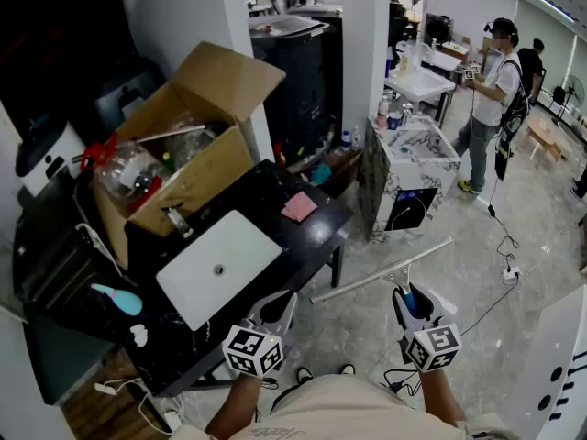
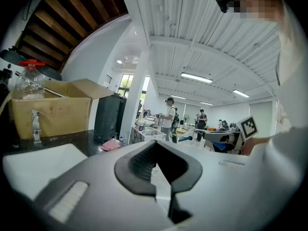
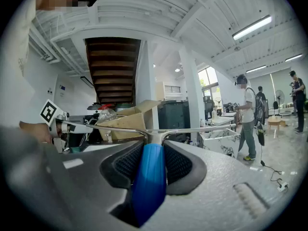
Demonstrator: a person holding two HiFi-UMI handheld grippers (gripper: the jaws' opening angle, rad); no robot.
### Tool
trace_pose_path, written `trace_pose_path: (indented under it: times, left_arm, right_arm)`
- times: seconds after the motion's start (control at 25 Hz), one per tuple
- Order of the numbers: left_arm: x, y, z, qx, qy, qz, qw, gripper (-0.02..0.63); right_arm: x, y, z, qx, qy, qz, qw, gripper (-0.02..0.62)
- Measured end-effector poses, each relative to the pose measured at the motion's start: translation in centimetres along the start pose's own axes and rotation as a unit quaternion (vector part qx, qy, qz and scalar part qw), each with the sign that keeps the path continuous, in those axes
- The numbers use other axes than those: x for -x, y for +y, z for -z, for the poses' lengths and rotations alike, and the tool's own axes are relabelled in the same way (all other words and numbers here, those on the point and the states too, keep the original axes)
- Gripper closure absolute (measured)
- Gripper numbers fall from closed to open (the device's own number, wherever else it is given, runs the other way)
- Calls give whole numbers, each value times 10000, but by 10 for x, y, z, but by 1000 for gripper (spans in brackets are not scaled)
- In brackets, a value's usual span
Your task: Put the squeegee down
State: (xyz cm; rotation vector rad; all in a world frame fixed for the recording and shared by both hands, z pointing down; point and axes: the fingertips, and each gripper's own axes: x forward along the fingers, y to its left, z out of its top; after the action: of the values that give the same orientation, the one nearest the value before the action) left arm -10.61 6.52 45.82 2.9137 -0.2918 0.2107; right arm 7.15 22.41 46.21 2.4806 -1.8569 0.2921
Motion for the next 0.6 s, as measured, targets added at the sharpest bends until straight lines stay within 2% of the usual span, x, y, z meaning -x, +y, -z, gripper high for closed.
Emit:
trace_pose_path:
  times: [0.16, 0.6]
  left_arm:
    - [-11, 1, -4, -51, 12, 237, 9997, 592]
    - [-8, 13, -7, -28, -28, 365, 9993, 592]
  right_arm:
    - [1, -3, -4, -19, -109, 207, 9997, 465]
    - [-2, 12, -6, -91, -246, 327, 9991, 465]
